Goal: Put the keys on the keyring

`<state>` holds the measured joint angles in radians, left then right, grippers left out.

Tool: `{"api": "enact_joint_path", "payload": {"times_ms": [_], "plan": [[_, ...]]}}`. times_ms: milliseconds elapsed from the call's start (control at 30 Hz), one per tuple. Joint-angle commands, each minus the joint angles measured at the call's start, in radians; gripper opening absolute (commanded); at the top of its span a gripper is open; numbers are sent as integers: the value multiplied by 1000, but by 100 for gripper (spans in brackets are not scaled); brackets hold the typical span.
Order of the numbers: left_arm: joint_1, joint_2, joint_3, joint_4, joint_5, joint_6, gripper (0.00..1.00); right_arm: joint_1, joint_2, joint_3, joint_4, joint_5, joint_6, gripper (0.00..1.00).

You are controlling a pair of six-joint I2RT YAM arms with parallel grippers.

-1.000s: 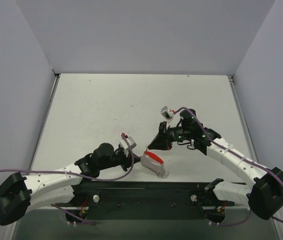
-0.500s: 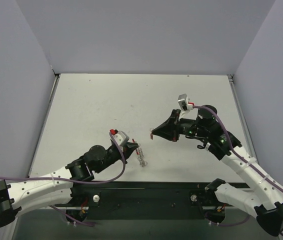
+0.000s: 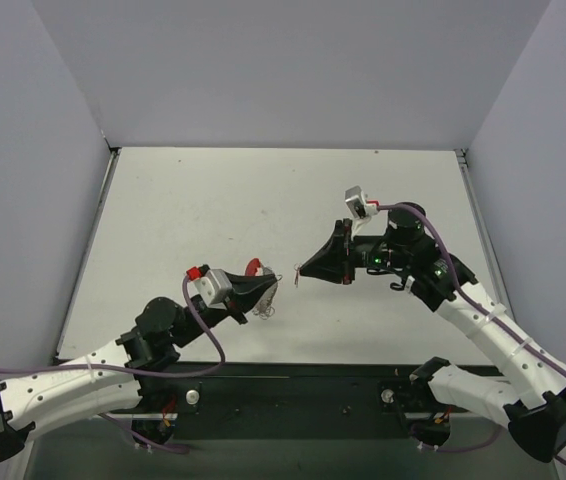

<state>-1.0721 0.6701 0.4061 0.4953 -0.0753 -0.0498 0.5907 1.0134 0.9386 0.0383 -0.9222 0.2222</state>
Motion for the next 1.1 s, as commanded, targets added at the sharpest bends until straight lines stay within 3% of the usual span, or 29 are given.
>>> {"api": "enact_joint_path", "payload": {"times_ms": [0, 333, 833, 1067], "plan": [[-3, -30, 7, 118, 75, 34, 0, 4, 11, 60, 44, -131, -20, 0], [-5, -23, 33, 143, 129, 33, 0, 17, 30, 71, 115, -242, 43, 0], [-3, -6, 99, 68, 126, 24, 0, 132, 59, 166, -236, 80, -204, 0], [-3, 8, 117, 34, 141, 27, 0, 139, 56, 183, -252, 138, -211, 0]]}}
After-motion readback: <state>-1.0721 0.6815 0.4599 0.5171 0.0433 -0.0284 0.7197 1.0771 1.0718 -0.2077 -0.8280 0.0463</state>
